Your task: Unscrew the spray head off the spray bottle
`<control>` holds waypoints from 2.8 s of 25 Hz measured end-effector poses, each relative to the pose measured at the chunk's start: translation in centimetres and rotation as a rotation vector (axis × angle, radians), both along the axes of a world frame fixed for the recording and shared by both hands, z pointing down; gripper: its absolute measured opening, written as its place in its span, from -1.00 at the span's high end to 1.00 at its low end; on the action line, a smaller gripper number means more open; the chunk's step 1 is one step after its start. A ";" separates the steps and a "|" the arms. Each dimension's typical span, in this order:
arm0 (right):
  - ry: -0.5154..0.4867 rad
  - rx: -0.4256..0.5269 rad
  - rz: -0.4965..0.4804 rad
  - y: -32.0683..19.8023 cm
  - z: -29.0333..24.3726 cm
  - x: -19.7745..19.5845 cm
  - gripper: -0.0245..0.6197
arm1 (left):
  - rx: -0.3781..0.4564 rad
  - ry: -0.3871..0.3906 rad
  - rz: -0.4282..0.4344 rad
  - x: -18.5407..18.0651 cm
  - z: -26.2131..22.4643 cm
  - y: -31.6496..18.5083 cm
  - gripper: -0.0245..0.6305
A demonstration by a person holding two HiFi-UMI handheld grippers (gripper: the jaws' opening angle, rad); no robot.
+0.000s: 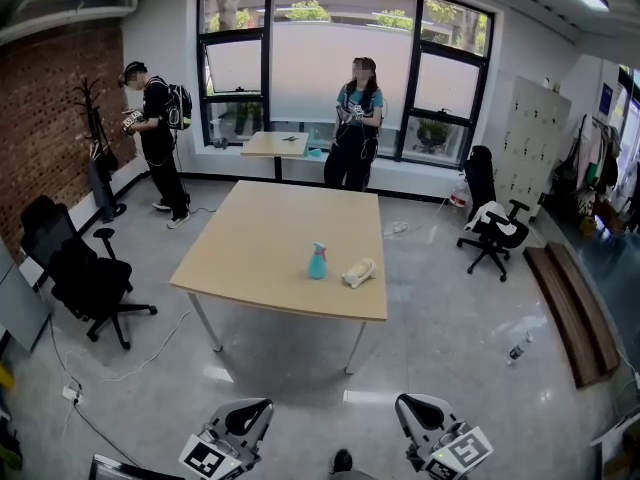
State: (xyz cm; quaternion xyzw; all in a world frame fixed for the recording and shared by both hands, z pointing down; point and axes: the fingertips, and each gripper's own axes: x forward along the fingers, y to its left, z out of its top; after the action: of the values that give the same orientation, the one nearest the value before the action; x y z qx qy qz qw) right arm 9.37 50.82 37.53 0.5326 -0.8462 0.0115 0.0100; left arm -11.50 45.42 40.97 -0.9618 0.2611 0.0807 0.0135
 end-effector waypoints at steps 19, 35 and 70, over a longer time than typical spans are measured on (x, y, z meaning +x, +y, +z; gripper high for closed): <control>0.002 0.082 -0.129 -30.3 0.1 8.9 0.90 | 0.169 -0.042 -0.081 12.3 -4.0 -30.9 0.91; -0.022 -0.044 -0.127 -51.1 3.9 9.5 0.90 | 0.106 -0.038 -0.026 16.2 -0.3 -52.0 0.91; 0.760 -1.000 -0.224 -74.1 33.2 6.3 0.52 | -0.052 -0.561 0.519 31.2 35.2 -67.4 -0.11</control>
State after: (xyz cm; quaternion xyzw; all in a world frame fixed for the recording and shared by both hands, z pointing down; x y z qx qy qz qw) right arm 15.64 -23.26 70.72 0.3389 -0.7266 0.2143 0.5580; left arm 19.73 -22.02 76.14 -0.9807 -0.0032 -0.1913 0.0393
